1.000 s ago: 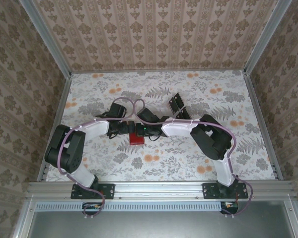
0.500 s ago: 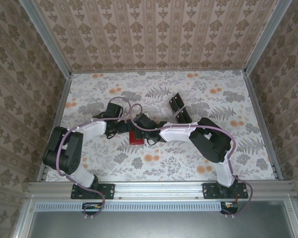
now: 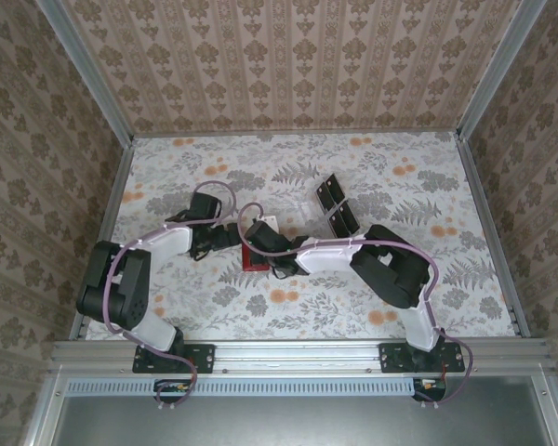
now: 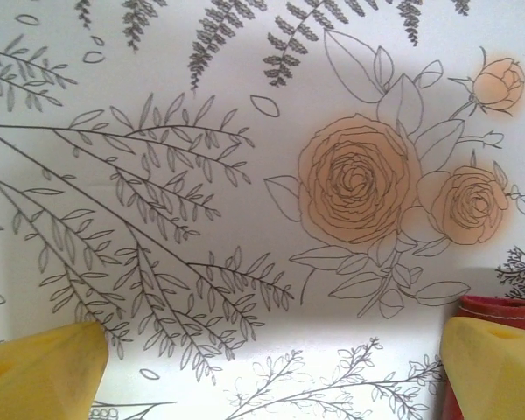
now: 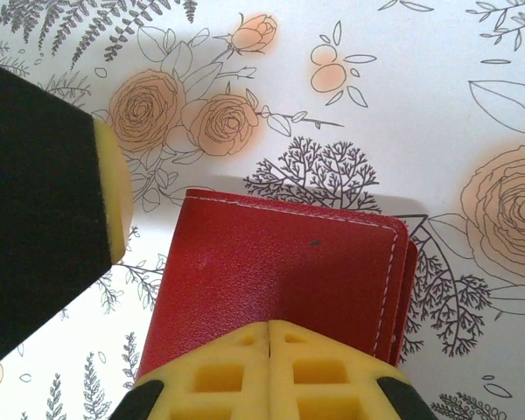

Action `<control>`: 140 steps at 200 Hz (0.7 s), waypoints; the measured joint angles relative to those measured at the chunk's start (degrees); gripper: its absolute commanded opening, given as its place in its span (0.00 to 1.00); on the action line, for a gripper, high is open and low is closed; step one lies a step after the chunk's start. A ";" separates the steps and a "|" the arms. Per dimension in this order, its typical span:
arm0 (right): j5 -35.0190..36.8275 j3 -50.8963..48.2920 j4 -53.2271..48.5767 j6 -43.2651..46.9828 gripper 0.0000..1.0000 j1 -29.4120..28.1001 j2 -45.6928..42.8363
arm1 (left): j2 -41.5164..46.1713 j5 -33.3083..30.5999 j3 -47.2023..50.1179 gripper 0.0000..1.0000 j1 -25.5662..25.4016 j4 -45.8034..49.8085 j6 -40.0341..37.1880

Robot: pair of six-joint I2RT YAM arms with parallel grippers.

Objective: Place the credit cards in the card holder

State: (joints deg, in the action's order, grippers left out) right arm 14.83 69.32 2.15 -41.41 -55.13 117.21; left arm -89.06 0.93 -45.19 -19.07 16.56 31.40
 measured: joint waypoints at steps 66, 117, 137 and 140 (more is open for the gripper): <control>3.06 2.78 -3.56 -0.37 0.08 -1.11 0.81 | 1.70 -1.44 1.42 1.00 0.42 1.55 0.04; 2.60 9.88 -12.11 1.27 0.27 -1.25 2.73 | 1.92 -2.19 1.64 1.00 0.42 2.19 0.07; 1.97 12.55 -15.32 2.27 0.32 -1.33 3.56 | 2.43 -2.32 1.68 1.00 0.48 2.69 0.07; 1.84 13.00 -15.87 2.34 0.32 -1.33 3.65 | 2.49 -2.32 1.68 1.00 0.48 2.73 0.07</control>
State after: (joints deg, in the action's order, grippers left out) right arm 16.67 82.32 -13.72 -39.07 -56.47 120.86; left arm -86.56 -1.39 -43.51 -18.59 19.29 31.46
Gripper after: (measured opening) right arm 0.303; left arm 0.997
